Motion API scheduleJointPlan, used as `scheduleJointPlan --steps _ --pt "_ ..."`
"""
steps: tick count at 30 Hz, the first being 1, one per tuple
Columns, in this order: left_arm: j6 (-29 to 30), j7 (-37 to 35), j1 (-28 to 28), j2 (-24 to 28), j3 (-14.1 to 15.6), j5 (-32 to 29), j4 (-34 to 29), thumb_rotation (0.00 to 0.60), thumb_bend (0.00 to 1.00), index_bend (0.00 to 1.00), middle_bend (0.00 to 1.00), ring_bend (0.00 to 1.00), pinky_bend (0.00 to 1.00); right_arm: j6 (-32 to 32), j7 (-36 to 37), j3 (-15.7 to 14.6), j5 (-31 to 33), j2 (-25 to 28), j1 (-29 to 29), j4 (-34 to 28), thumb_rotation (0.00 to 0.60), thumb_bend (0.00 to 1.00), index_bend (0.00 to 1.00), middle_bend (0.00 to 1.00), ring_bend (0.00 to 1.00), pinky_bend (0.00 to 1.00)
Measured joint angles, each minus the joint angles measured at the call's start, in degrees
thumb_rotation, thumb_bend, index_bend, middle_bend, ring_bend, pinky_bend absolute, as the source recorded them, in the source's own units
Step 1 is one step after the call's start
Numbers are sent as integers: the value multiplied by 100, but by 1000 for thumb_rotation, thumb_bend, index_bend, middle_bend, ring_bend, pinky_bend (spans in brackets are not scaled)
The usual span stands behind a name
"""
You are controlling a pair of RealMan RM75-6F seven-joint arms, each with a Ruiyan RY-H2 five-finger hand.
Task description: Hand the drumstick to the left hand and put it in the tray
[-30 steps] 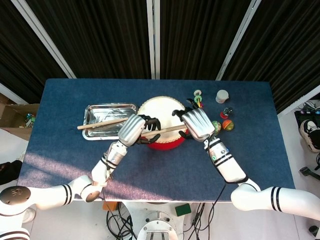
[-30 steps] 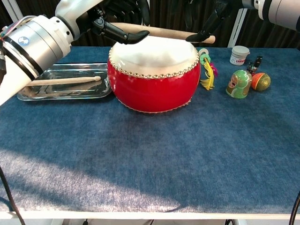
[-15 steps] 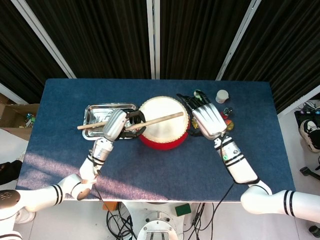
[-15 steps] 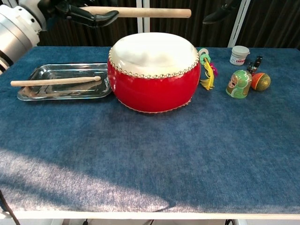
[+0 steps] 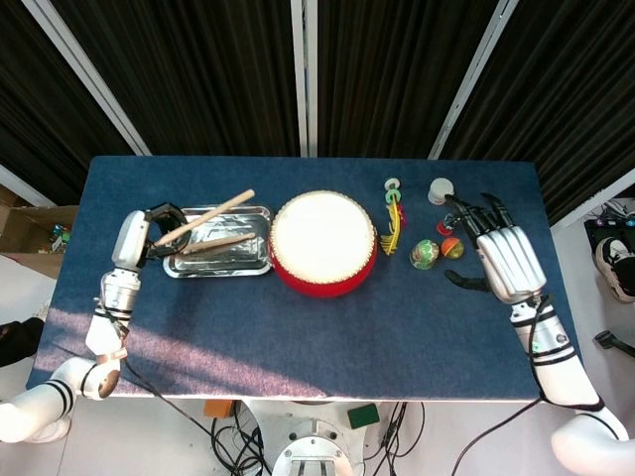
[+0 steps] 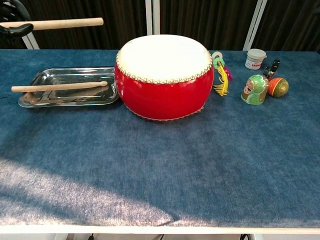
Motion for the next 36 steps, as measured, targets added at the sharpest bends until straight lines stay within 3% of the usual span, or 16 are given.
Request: scheduleJointPlan --steps 8,18,27,33,36 --pt "-597 -599 -56 -466 287 164 1264 600 593 676 673 616 626 317 263 -150 -305 96 -425 -3 600 14 0 208 209 110" --pt "-746 -908 -243 -1242 464 443 2127 600 591 679 650 573 594 388 247 -152 -408 75 -654 -75 600 13 0 209 209 107" --pt "-876 -891 -331 -1587 541 524 2879 600 565 655 463 331 387 399 323 -80 -390 122 -779 -94 600 13 0 215 209 107" --pt "-1002 -812 -365 -1771 610 567 3371 600 514 574 360 249 306 362 374 -39 -386 129 -836 -76 600 13 0 225 209 107" --pt "-1130 -729 -381 -1839 633 566 3567 600 462 487 302 213 273 372 389 -19 -397 140 -868 -88 600 13 0 231 209 107"
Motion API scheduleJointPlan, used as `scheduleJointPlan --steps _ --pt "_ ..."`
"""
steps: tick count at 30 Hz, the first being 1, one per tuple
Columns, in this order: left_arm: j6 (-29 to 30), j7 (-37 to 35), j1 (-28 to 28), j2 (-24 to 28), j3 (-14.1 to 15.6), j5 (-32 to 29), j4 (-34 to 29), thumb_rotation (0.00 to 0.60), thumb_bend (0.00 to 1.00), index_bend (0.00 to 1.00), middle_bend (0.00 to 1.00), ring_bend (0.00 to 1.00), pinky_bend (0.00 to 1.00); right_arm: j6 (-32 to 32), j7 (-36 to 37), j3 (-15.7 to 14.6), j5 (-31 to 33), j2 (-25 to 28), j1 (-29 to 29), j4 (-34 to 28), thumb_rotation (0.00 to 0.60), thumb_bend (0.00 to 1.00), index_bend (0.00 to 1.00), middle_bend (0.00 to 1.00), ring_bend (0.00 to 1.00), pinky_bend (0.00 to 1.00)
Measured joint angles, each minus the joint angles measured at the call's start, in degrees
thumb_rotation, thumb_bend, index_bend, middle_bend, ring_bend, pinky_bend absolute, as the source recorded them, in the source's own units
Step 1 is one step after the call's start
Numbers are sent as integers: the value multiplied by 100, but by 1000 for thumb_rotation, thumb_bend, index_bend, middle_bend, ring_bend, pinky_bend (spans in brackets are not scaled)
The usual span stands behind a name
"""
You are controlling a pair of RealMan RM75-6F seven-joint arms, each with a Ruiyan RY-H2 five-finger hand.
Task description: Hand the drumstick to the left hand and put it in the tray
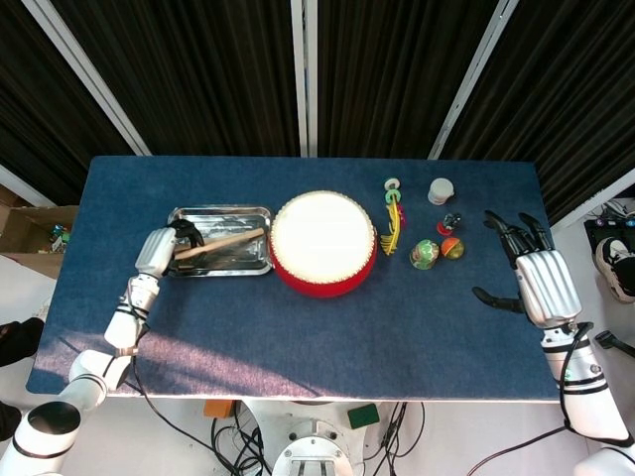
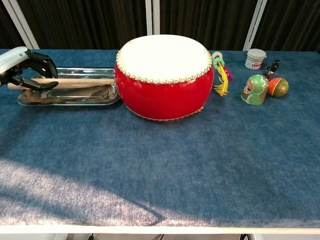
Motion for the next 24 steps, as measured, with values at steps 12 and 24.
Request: scheduleJointPlan --steps 12,24 --pt "-349 86 100 -57 -94 -206 258 600 365 235 177 155 240 -7 215 20 -50 51 -127 71 600 13 0 249 209 104" --pt "1126 633 718 845 -172 -213 -877 600 332 205 167 155 221 -143 698 -112 10 -4 -309 639 600 138 0 245 170 154"
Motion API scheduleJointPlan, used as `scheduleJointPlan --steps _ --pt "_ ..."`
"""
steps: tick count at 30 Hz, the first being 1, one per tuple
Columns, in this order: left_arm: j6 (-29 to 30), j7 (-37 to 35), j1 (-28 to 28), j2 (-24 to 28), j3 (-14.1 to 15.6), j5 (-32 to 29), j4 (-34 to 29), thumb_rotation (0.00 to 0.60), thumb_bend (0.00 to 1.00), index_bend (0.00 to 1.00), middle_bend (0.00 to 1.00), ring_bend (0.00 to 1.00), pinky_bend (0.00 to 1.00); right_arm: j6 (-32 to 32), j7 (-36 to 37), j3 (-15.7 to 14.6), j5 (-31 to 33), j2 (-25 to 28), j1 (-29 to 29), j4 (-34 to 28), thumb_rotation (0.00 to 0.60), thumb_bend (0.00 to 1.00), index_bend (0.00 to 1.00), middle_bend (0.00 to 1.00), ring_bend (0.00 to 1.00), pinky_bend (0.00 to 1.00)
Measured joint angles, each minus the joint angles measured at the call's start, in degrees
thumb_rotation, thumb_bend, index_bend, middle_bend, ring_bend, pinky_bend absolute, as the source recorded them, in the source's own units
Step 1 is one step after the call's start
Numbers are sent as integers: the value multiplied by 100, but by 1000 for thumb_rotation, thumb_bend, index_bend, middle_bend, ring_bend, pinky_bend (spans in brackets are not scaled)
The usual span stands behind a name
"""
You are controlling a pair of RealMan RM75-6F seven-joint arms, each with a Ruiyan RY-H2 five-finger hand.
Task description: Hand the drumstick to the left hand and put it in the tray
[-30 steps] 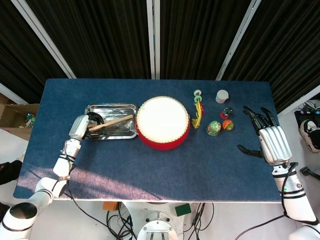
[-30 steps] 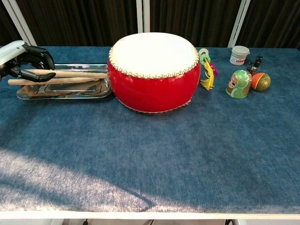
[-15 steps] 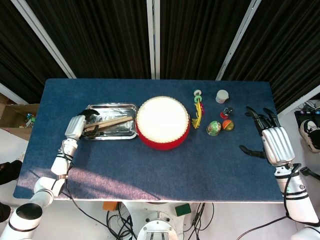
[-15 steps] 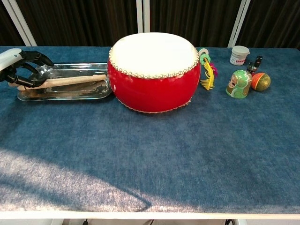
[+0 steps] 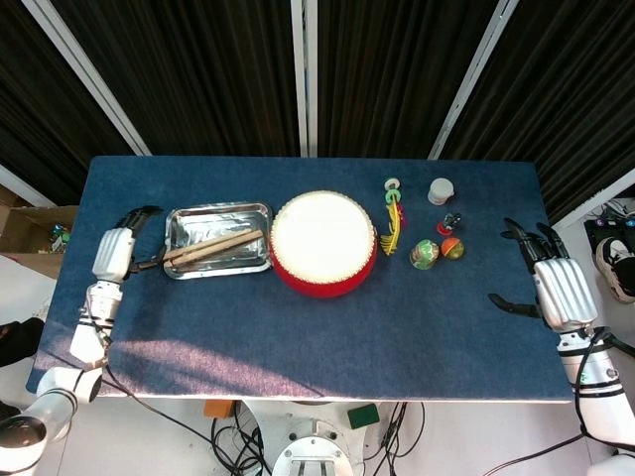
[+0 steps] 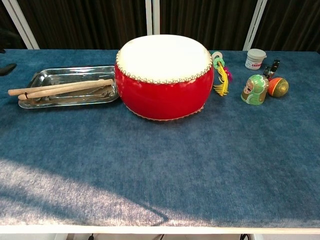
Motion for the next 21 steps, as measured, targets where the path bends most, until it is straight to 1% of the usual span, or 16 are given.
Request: scheduleJointPlan --steps 4,9,11,14,17,20,21 --pt "319 729 341 703 -12 -67 -1172 600 312 206 168 155 221 118 195 -73 -69 -35 -155 320 600 176 0 245 170 167" --pt "856 2027 922 1711 49 -151 -3116 600 303 223 169 155 222 486 149 -229 -197 -218 -481 703 600 201 0 230 143 168" --pt "1117 2609 1207 2106 123 -153 -3871 600 303 224 169 155 222 590 141 -303 -242 -311 -597 824 600 210 0 212 120 168" --pt "1416 3338 1622 2617 310 -123 -4769 600 303 224 169 155 222 633 178 -450 -313 -406 -747 1009 600 213 0 183 84 168" --pt "1655 3762 2032 3024 571 -46 -5430 600 303 224 169 155 222 687 199 -527 -383 -477 -856 1128 600 216 0 165 67 167" --pt "1824 3953 2360 3229 841 75 -5853 600 303 224 169 155 222 796 247 -544 -473 -529 -928 1190 600 219 0 164 63 167" --pt "1874 3970 2428 3252 889 124 -5922 600 303 224 169 155 222 823 251 -545 -507 -540 -948 1204 600 224 0 164 63 167"
